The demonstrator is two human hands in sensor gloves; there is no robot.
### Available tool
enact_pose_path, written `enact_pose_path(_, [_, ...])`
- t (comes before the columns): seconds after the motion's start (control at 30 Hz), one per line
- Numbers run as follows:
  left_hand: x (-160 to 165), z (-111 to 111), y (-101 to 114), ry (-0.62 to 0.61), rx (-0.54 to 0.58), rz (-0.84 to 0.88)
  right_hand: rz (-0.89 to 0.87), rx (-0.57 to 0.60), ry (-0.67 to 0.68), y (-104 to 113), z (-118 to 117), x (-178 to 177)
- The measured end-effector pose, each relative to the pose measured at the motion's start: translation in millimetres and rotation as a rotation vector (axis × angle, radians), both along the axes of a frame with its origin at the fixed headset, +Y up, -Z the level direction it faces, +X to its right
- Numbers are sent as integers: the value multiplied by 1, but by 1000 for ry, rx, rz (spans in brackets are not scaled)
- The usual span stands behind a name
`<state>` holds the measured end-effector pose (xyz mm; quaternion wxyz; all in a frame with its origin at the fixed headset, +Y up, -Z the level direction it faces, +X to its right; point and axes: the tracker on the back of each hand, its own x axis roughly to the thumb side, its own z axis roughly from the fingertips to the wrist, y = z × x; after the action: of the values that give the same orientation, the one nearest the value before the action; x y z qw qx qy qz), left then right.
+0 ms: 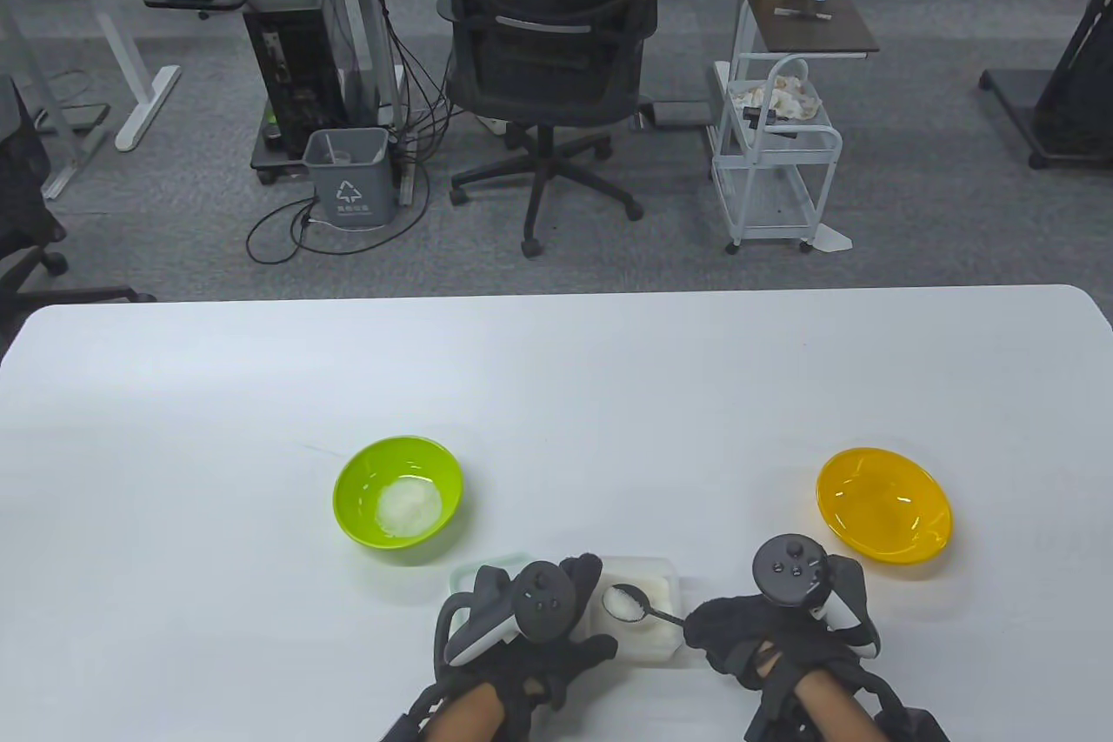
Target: Scoop white sugar from container into bowls
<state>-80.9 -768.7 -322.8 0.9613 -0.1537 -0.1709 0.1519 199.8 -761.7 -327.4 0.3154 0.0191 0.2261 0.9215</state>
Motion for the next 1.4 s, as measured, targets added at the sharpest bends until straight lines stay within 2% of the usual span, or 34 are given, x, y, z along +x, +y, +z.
enact_pose_path(0.27, [0,0,0,1,-4,1,-63,16,-36,7,-5,18])
enact_pose_path(0.43, [0,1,0,2,-2,0,-92,14,-104,10,-7,38])
enact_pose_path(0.6, [0,1,1,2,-2,0,-117,26,-222,17,-9,67])
enact_pose_path(0.8, [0,1,1,3,-2,-1,-109,60,-474,23,-8,115])
enact_pose_path(1.1, [-1,1,1,3,-3,-2,117,181,-827,25,1,171])
enact_pose_path(1.23, [-1,1,1,2,-3,-3,272,242,-872,28,2,175])
enact_pose_path(1.4, [-1,1,1,2,-4,-3,468,324,-865,33,1,168])
